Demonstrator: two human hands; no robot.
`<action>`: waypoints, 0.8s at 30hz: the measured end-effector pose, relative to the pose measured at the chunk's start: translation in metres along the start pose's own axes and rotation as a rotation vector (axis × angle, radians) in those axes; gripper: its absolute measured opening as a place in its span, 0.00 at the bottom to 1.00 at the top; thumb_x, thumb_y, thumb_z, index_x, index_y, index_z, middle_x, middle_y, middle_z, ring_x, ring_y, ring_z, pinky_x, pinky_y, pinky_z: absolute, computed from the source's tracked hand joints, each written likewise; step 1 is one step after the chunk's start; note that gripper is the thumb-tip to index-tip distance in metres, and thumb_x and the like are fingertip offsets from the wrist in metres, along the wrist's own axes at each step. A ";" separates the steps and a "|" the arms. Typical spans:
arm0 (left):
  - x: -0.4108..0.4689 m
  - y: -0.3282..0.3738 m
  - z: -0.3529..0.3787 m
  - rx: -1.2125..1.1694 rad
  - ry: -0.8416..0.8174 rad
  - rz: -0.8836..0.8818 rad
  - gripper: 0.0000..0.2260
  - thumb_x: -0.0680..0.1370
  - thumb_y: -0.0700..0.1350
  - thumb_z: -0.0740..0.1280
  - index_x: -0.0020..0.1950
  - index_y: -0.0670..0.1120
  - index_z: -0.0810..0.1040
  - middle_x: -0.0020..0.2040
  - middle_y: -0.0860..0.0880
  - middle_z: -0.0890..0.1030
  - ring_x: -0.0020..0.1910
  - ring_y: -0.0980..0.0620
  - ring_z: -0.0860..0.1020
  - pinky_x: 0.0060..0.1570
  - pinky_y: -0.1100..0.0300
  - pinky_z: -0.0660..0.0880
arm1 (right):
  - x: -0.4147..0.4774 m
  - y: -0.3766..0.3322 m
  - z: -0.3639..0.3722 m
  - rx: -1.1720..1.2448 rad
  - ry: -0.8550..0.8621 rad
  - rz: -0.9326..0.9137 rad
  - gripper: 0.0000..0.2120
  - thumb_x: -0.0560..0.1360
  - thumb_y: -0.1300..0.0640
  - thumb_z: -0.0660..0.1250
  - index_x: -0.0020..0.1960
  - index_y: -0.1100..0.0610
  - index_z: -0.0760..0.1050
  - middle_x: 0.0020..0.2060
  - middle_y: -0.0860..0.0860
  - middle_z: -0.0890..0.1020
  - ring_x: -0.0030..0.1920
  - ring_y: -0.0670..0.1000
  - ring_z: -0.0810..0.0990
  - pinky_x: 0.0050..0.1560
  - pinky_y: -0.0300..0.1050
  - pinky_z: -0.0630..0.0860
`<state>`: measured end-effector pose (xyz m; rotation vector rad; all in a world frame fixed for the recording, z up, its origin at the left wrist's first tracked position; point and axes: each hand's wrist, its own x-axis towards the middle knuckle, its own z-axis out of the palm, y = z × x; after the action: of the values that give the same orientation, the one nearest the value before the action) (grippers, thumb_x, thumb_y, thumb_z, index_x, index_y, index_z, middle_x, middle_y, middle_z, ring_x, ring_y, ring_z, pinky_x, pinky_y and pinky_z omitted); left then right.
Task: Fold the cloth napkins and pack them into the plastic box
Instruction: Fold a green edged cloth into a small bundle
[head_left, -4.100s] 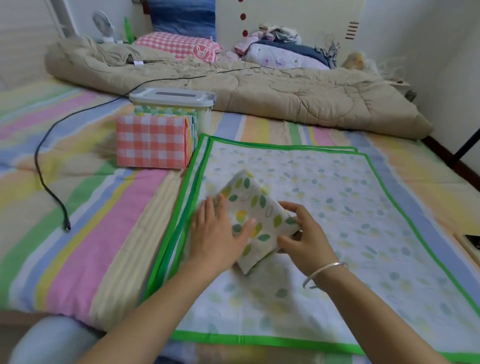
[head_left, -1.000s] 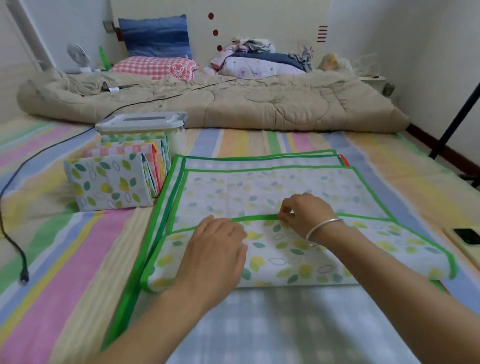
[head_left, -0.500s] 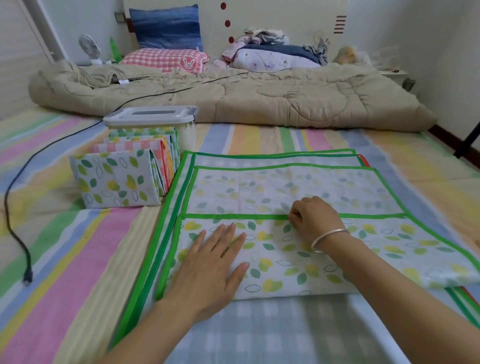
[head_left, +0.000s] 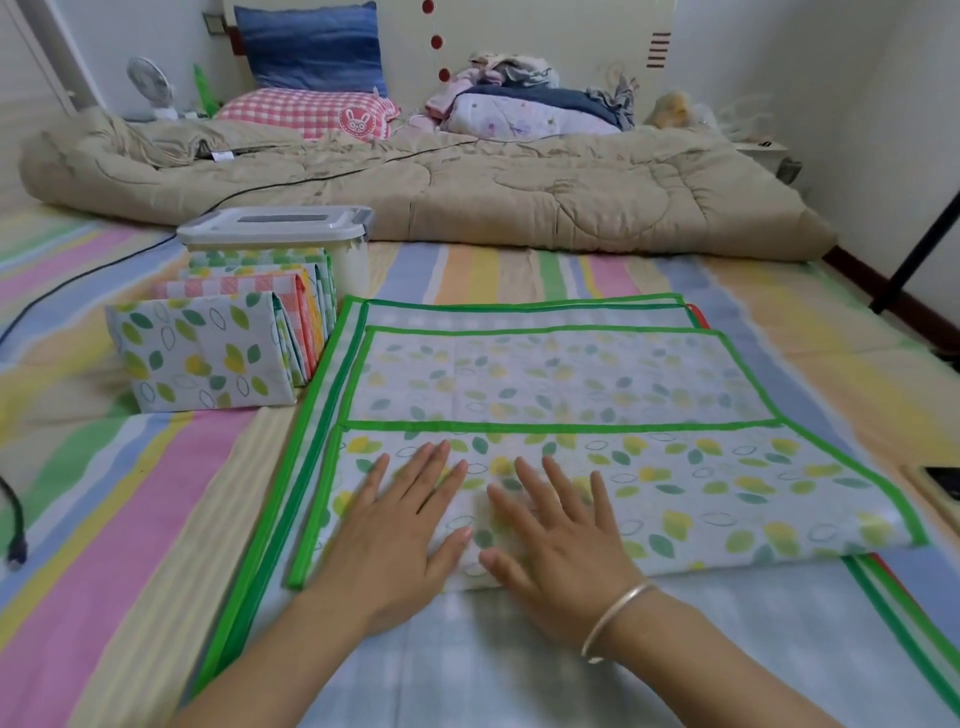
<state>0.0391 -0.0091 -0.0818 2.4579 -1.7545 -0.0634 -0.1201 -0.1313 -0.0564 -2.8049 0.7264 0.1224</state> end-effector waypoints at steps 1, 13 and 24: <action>0.000 -0.001 0.001 0.003 -0.006 -0.002 0.37 0.73 0.69 0.25 0.79 0.57 0.36 0.79 0.57 0.33 0.76 0.61 0.30 0.76 0.48 0.35 | -0.005 0.010 0.006 -0.020 -0.015 -0.007 0.55 0.55 0.25 0.16 0.78 0.41 0.41 0.77 0.45 0.36 0.75 0.54 0.29 0.69 0.59 0.26; 0.003 -0.003 0.000 -0.002 -0.068 -0.034 0.43 0.67 0.73 0.21 0.79 0.59 0.37 0.78 0.60 0.32 0.74 0.64 0.28 0.76 0.48 0.33 | -0.045 0.167 -0.018 -0.049 0.006 0.489 0.34 0.73 0.28 0.38 0.76 0.36 0.35 0.76 0.39 0.35 0.76 0.48 0.32 0.73 0.64 0.33; -0.010 -0.010 -0.048 -0.135 -0.129 -0.130 0.18 0.85 0.49 0.53 0.75 0.58 0.68 0.75 0.62 0.64 0.75 0.60 0.60 0.77 0.57 0.48 | -0.061 0.132 -0.028 -0.021 0.001 0.474 0.29 0.79 0.34 0.43 0.78 0.39 0.46 0.78 0.41 0.47 0.79 0.50 0.44 0.74 0.63 0.36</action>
<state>0.0505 0.0076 -0.0354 2.5157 -1.5762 -0.3484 -0.2370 -0.2222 -0.0489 -2.5944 1.3814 0.2107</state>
